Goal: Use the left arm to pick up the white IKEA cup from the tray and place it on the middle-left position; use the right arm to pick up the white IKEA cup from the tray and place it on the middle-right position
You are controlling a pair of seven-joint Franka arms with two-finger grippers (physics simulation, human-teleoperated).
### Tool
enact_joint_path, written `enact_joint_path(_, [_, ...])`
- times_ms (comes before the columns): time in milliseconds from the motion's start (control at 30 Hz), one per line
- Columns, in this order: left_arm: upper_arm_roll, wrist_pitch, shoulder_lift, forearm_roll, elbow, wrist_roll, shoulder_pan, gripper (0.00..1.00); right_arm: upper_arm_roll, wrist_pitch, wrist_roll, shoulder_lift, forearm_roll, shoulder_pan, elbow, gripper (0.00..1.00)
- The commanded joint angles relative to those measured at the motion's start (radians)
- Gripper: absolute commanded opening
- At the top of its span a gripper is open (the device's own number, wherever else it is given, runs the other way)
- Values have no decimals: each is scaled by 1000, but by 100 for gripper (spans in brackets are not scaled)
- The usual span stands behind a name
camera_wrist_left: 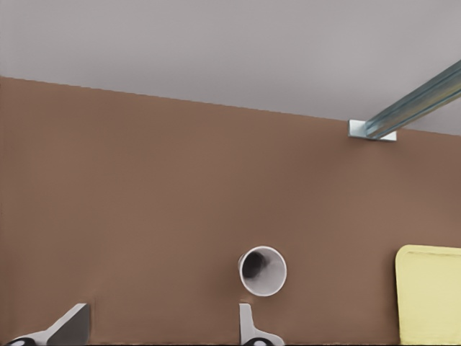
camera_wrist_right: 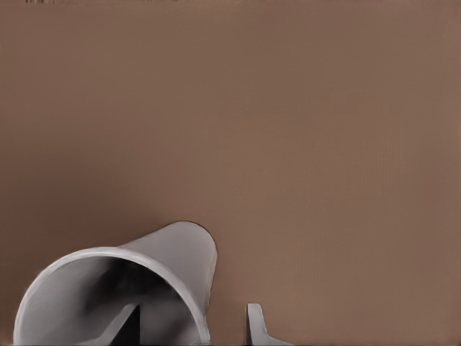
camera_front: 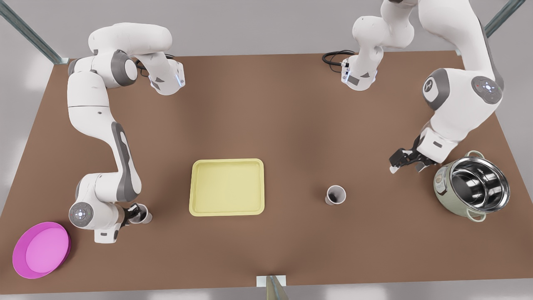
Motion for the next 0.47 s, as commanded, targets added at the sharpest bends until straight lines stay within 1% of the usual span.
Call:
enact_joint_path(0, [6, -231, -6, 41, -6, 113, -10, 100, 1, -12, -116, -11, 13, 0, 2, 89])
enact_joint_path(33, [7, -233, -6, 42, -5, 107, -10, 100, -7, -77, -116, -46, 15, -1, 2, 91])
enact_joint_path(133, [1, -228, -6, 32, 21, 117, -17, 100, -1, -316, -106, -221, 22, 0, 2, 91])
enact_joint_path(167, [-2, -222, 6, 36, 34, 114, -22, 100, 29, -411, -27, -285, 24, 0, 2, 90])
enact_joint_path(200, [0, -222, 6, 30, 35, 113, -20, 100, 94, -500, 186, -356, 22, 0, 2, 90])
enact_joint_path(233, [0, -222, 6, 30, 35, 111, -20, 100, 127, -540, 341, -397, 45, -1, 2, 92])
enact_joint_path(267, [0, -227, 5, 30, 35, 110, -20, 100, 128, -565, 476, -423, 113, -3, 2, 94])
enact_joint_path(300, [0, -227, 6, 30, 35, 108, -20, 100, 133, -584, 567, -431, 114, -3, 2, 95])
enact_joint_path(367, [0, -224, 9, 30, 35, 110, -20, 100, 134, -601, 645, -434, 114, -1, 1, 100])
enact_joint_path(433, [0, -222, 15, 30, 35, 108, -19, 100, 133, -601, 645, -434, 116, -1, 1, 100])
